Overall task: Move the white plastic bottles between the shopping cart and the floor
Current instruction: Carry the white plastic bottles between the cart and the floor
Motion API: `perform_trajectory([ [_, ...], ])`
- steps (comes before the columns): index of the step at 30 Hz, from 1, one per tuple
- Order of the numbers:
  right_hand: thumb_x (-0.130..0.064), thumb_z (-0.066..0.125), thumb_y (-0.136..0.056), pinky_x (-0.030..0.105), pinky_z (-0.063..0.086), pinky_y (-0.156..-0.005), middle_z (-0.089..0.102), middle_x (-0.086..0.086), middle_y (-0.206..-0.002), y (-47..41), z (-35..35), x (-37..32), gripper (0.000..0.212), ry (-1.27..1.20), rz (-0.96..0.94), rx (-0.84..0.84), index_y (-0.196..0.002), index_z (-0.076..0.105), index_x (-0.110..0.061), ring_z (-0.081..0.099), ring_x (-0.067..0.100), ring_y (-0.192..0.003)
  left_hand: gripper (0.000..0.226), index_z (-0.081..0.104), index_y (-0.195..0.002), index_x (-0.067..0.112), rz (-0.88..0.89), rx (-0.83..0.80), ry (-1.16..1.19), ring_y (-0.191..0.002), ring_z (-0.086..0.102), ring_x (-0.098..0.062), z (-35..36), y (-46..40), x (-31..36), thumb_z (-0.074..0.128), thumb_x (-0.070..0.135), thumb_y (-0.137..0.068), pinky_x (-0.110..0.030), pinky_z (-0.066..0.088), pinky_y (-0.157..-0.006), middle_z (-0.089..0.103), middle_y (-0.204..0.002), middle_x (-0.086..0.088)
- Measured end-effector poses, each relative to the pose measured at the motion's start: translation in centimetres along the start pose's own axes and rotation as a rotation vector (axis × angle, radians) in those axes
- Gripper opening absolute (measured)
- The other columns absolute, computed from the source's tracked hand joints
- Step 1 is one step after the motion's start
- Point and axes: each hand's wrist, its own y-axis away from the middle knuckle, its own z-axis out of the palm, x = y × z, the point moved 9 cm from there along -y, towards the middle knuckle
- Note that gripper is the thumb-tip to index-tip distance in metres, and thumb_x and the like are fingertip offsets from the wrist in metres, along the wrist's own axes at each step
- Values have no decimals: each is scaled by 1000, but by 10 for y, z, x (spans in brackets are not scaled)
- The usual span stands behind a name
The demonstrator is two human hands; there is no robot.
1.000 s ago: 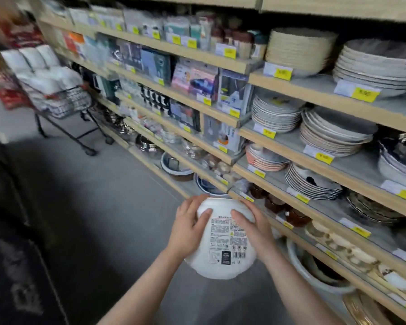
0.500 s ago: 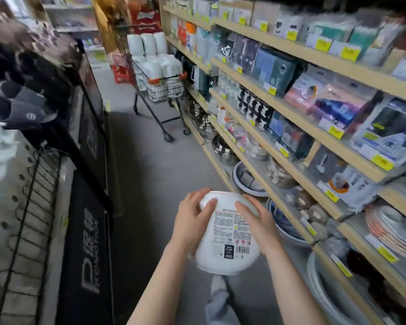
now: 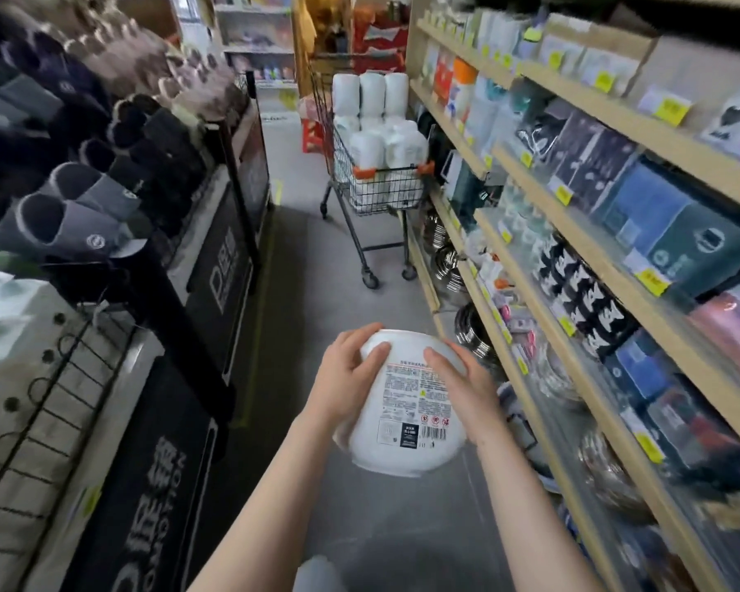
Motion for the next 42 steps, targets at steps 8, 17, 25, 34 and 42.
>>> perform_trajectory([
  [8, -46, 71, -77, 34, 48, -95, 64, -7, -112, -175, 68, -39, 48, 19, 6, 17, -121, 58, -33, 61, 12, -102, 33, 57, -125, 31, 18, -9, 21, -113, 51, -8, -38, -182, -44, 54, 36, -93, -37, 40, -104, 55, -121, 8],
  [17, -69, 65, -58, 46, 52, -90, 68, -8, -106, -369, 146, -128, 66, -6, -43, 44, -116, 58, -39, 66, 15, -96, 30, 53, -120, 47, 123, -69, -13, -111, 52, -9, -103, -414, -54, 51, 47, -90, -44, 44, -100, 54, -117, 12],
  [25, -58, 71, -69, 47, 52, -91, 66, -6, -111, -551, 182, -171, 59, -41, -87, -39, -122, 55, -39, 66, 17, -98, 37, 54, -126, 33, 171, -32, -46, -112, 50, -9, -110, -597, -79, 50, 45, -91, -41, 40, -103, 54, -121, 8],
  [34, -29, 85, -55, 40, 51, -92, 54, -5, -127, -756, 228, -240, 82, -75, -87, -448, -123, 43, -49, 60, 17, -109, 49, 54, -127, 34, 205, 65, -92, -116, 50, -10, -137, -800, -85, 45, 57, -85, -40, 40, -104, 54, -124, 8],
  [42, -28, 86, -48, 36, 54, -85, 52, 1, -126, -907, 270, -273, 78, -2, -152, -378, -117, 50, -41, 57, 19, -108, 42, 53, -122, 47, 301, -30, -69, -115, 50, -9, -154, -962, -112, 56, 59, -82, -43, 45, -99, 50, -119, 22],
])
